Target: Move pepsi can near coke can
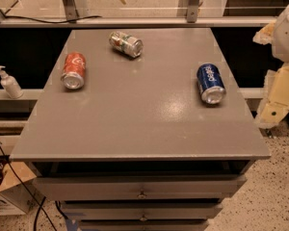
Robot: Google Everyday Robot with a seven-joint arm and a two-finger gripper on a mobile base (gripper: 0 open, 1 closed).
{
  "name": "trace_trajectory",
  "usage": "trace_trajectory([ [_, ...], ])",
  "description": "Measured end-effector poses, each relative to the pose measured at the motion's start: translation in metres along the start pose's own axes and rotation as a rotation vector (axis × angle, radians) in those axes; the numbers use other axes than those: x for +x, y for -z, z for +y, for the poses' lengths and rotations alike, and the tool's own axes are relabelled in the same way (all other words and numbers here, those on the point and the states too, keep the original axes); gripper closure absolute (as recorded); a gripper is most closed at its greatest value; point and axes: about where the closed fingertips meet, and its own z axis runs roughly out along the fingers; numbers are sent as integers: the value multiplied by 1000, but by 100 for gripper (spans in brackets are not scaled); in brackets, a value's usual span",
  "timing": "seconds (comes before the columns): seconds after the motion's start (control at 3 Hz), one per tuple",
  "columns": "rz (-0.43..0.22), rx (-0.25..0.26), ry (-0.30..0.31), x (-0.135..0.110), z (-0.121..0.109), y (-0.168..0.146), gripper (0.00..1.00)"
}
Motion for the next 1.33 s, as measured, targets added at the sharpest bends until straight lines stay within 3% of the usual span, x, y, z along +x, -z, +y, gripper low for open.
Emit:
trace_trajectory([
  [0.67,-29,18,-6,-4,-12,-9,0],
  [1.0,-82,19,-13,-3,-9,-6,0],
  [1.33,-194,29,-30,-21,-20,-15,0],
])
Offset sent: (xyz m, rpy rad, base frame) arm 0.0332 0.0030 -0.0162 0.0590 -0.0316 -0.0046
